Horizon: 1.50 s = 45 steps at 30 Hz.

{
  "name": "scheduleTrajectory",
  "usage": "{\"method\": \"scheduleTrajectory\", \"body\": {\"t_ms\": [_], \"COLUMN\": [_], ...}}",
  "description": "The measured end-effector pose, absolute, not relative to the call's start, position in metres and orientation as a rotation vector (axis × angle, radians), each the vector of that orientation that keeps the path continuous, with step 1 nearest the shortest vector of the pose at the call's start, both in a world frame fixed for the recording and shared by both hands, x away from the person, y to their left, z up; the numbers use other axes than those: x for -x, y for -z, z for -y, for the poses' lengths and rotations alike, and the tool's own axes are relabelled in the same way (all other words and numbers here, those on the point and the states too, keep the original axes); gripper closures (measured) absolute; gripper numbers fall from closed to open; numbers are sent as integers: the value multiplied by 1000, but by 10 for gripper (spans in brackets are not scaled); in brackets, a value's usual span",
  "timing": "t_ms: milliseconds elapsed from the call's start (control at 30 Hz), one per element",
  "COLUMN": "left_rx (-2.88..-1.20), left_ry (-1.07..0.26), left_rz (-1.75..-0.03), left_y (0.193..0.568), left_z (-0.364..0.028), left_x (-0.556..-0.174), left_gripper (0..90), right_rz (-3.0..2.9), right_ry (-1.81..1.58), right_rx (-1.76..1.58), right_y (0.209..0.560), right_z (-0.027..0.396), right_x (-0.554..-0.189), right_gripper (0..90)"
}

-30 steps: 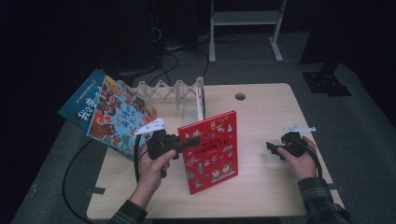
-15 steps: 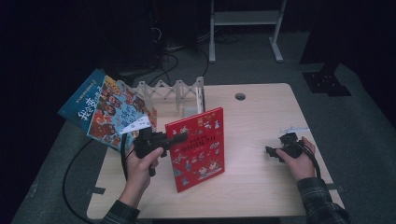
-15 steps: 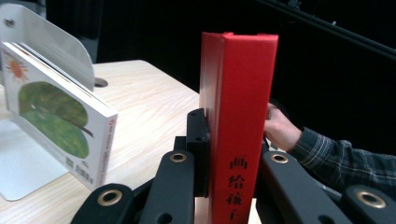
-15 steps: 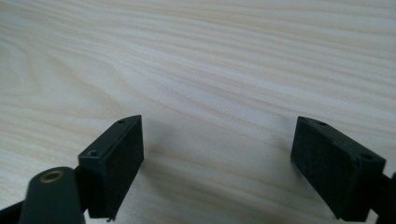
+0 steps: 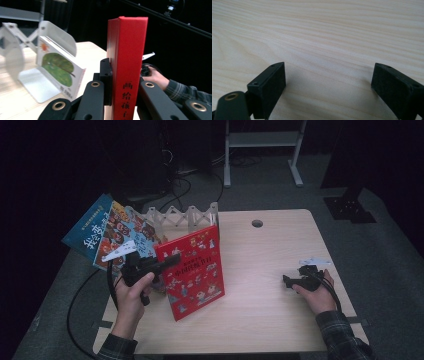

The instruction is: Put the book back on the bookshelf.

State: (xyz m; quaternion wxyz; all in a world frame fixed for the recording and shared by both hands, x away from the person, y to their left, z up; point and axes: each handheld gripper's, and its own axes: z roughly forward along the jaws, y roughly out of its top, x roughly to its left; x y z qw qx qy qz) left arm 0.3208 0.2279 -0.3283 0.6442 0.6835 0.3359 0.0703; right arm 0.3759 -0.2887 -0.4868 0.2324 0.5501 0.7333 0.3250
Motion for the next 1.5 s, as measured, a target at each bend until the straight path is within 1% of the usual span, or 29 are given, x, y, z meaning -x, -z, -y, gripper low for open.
{"method": "scheduleTrajectory", "body": {"t_ms": [200,433,733,1133,1267,1500], "left_rx": [-1519,-1486,-1451,-1429,-1403,-1411], "left_ry": [-214,-312,-426,-543,-559,-603], "left_rz": [-820,-883,-969,-1048,-1071,-1110], "left_y": [324,318,312,307,308,309], "left_z": [-246,-266,-280,-278,-277,-271], "left_x": [-321,-323,-333,-358,-369,-391], "left_gripper": [796,796,796,795,796,795], "right_rz": [-2014,-2013,-2014,-2010,-2010,-2012], "right_ry": [-894,-894,-893,-894,-893,-891], "right_rx": [-1512,-1512,-1510,-1516,-1517,-1516], "right_y": [487,487,487,487,487,487], "right_z": [289,289,289,289,289,289], "right_x": [-376,-376,-376,-376,-376,-376], "right_gripper": [110,110,110,110,110,110]}}
